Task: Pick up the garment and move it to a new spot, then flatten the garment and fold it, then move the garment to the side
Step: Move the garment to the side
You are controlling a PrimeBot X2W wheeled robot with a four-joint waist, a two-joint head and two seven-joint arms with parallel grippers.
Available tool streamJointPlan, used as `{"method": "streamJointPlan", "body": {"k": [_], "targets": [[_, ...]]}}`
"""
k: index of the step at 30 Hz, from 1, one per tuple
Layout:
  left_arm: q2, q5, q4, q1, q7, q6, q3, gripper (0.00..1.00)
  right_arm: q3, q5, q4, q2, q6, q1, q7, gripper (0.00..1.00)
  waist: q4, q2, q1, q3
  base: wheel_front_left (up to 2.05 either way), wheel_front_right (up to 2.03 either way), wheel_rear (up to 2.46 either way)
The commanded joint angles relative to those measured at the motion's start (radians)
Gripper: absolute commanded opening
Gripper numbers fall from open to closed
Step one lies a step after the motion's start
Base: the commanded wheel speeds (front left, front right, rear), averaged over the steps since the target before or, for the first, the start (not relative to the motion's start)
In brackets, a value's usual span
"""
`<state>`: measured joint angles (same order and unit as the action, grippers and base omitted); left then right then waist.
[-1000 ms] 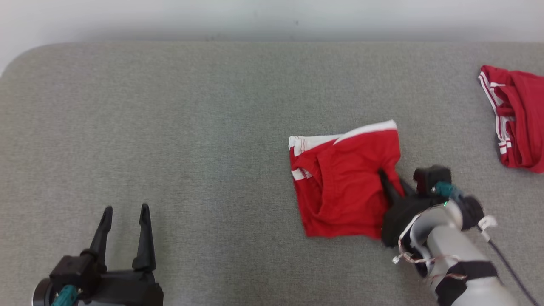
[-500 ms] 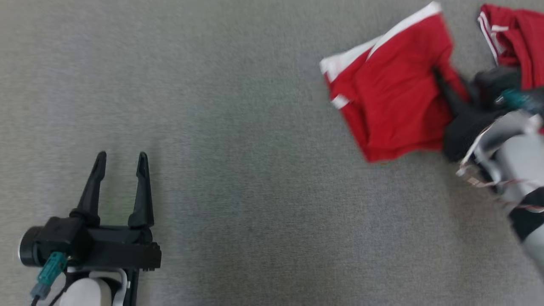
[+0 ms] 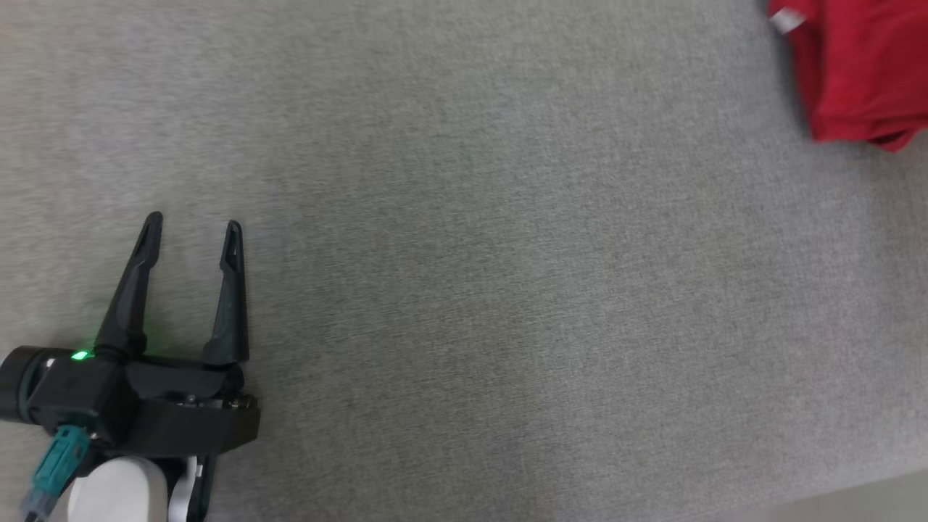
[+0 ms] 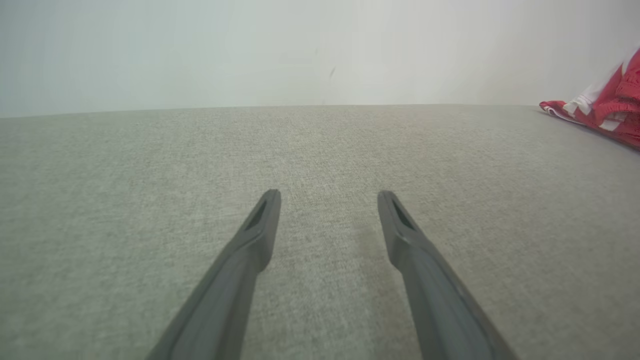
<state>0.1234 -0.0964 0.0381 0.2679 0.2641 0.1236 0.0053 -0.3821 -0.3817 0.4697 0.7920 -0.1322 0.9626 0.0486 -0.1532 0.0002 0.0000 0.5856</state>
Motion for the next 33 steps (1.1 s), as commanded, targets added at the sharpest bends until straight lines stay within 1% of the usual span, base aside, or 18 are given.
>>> {"method": "streamJointPlan", "body": {"k": [1,5,8,12,13,14,15,23,26,31,33], "targets": [[0.003,0.008,0.002,-0.009,0.000,0.004,-0.010,1.00,0.007,-0.008,0.000,0.017,0.004,0.016,0.013,0.00,-0.043,-0.0002,0.0000,0.044,0.00,0.00,0.00],[0.009,0.009,0.036,-0.014,-0.001,0.005,-0.021,1.00,0.010,-0.020,0.007,0.068,0.004,0.041,0.045,0.00,-0.045,-0.0002,0.0000,0.064,0.00,0.00,0.00],[0.012,0.007,0.045,-0.017,-0.002,0.006,-0.027,1.00,-0.005,-0.021,0.024,0.090,0.004,0.065,0.052,0.00,-0.044,-0.0002,0.0000,0.075,0.00,0.00,0.00],[0.016,0.000,0.034,-0.015,-0.004,0.006,-0.036,1.00,-0.031,0.008,0.069,0.080,0.004,0.106,0.062,0.00,-0.038,-0.0002,0.0000,0.087,0.00,0.00,0.00],[0.016,-0.001,0.031,-0.013,-0.005,0.007,-0.037,1.00,-0.039,0.021,0.081,0.078,0.004,0.116,0.062,0.16,-0.036,-0.0002,0.0000,0.089,0.00,0.00,0.00],[0.016,-0.004,0.028,-0.011,-0.005,0.007,-0.037,1.00,-0.044,0.031,0.093,0.077,0.004,0.126,0.059,0.77,-0.032,-0.0002,0.0000,0.090,0.00,0.00,0.00],[0.016,-0.006,0.026,-0.009,-0.005,0.006,-0.034,1.00,-0.042,0.036,0.109,0.073,0.004,0.135,0.060,1.00,-0.029,-0.0002,0.0000,0.090,0.00,0.00,0.00],[0.018,-0.023,-0.002,-0.021,-0.007,-0.004,0.005,1.00,-0.046,0.084,0.157,0.028,0.004,0.168,0.006,1.00,-0.020,-0.0002,0.0000,0.061,0.00,0.00,0.00],[0.011,-0.031,-0.016,-0.030,-0.007,-0.006,0.014,1.00,-0.032,0.080,0.154,0.003,0.004,0.162,-0.036,1.00,-0.014,-0.0002,0.0000,0.025,0.00,0.00,0.00],[-0.011,-0.044,-0.046,-0.059,-0.004,-0.012,0.028,1.00,-0.004,0.078,0.145,-0.046,0.004,0.104,-0.113,1.00,0.014,-0.0002,0.0000,-0.069,0.00,0.00,0.00],[-0.016,-0.047,-0.052,-0.063,-0.003,-0.011,0.031,1.00,0.001,0.081,0.141,-0.057,0.003,0.090,-0.129,1.00,0.021,-0.0002,0.0000,-0.090,0.00,0.00,0.00]]}}
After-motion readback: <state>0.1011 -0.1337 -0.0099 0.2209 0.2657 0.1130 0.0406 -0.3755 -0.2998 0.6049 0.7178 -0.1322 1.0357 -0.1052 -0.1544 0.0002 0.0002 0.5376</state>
